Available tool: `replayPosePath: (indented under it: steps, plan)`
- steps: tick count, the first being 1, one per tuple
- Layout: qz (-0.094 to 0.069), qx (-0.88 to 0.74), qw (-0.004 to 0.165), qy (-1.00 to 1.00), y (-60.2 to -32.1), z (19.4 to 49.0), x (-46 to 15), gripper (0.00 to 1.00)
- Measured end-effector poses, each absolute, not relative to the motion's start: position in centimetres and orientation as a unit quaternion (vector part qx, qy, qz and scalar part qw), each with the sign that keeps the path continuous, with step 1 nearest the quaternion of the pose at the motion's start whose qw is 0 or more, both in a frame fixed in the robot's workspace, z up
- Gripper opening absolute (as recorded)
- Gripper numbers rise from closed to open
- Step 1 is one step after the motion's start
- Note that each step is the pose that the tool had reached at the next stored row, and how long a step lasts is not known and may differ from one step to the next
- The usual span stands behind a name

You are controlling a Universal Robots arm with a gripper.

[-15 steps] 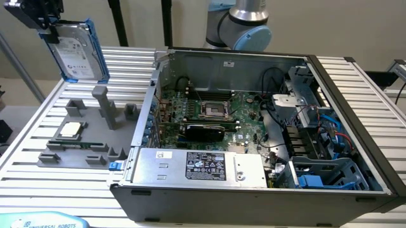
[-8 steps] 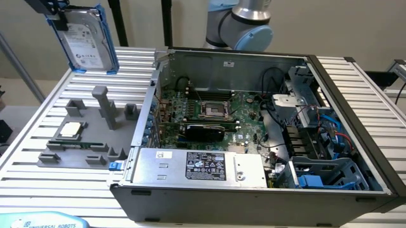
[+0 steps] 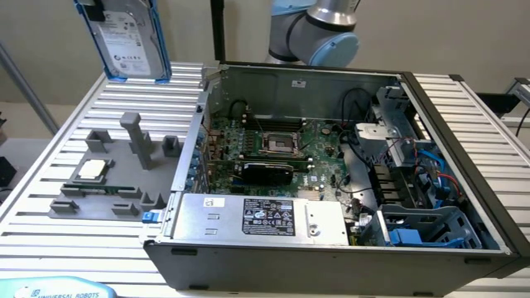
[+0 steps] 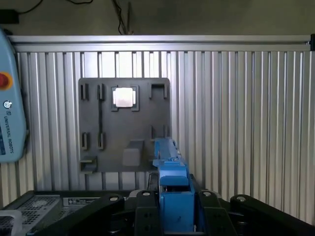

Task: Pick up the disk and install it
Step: 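Pick up the disk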

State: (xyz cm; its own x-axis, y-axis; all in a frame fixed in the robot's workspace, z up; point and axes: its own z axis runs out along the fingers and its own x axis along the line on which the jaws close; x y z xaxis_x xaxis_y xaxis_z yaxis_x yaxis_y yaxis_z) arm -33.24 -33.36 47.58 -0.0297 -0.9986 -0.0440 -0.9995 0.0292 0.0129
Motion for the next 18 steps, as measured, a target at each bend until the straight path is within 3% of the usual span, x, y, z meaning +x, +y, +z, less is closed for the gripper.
replayPosePath:
  steps: [8,18]
  plan:
    - [0.023,-0.696,0.014,0.717,-33.9,50.5,-29.6,0.33]
    - [0.024,-0.696,0.014,0.717,-35.5,51.3,-25.0,0.33]
